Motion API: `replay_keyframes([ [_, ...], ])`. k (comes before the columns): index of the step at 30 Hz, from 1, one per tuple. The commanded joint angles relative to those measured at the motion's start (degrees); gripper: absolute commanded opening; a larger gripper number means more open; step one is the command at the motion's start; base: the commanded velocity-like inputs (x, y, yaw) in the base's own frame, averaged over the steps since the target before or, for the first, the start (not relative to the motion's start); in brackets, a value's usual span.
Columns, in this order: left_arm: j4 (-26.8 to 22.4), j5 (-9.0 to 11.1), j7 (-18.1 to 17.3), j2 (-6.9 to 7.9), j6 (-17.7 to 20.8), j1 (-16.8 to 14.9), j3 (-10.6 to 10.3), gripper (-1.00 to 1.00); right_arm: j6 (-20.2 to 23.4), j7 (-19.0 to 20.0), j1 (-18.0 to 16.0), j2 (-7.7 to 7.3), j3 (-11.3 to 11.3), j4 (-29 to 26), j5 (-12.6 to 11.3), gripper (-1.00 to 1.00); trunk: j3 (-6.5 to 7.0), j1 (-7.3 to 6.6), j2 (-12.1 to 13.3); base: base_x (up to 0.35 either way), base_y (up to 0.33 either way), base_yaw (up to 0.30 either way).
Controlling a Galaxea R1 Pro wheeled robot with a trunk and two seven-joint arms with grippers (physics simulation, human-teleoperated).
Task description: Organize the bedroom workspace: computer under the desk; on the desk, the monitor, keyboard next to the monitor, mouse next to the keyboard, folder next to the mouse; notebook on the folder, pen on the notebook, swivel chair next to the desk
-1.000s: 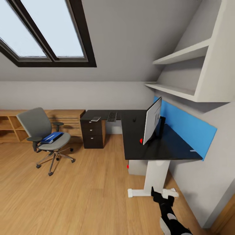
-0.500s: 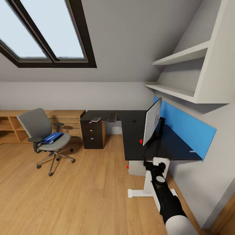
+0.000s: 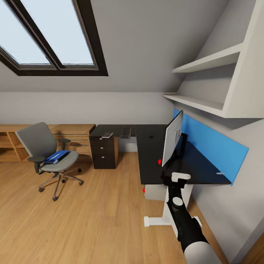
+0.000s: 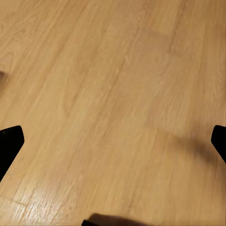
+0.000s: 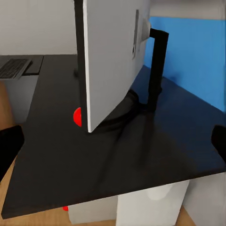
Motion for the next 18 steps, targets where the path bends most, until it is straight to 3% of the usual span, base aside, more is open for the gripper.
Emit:
replay_keyframes([
  [1, 0.05, 0.32, -0.03, -0.06, -0.08, 0.02, 0.00, 1.00, -0.74, -0.29, -0.05, 0.06, -0.11, 0.06, 0.42, 1.00, -0.06, 0.02, -0.05, 0.150, 0.062, 0.000],
  [11, 0.27, 0.30, -0.03, -0.14, -0.22, 0.02, -0.09, 1.00, -1.85, -0.66, 0.03, -0.04, -0.05, -0.04, 0.40, 1.00, -0.06, 0.02, -0.05, 0.281, 0.075, 0.000],
  [18, 0.28, 0.30, -0.03, -0.15, -0.28, 0.02, -0.16, 1.00, -1.68, -0.64, 0.04, -0.03, -0.05, -1.35, 0.26, 1.00, -0.06, 0.02, -0.05, 0.318, 0.175, 0.000],
])
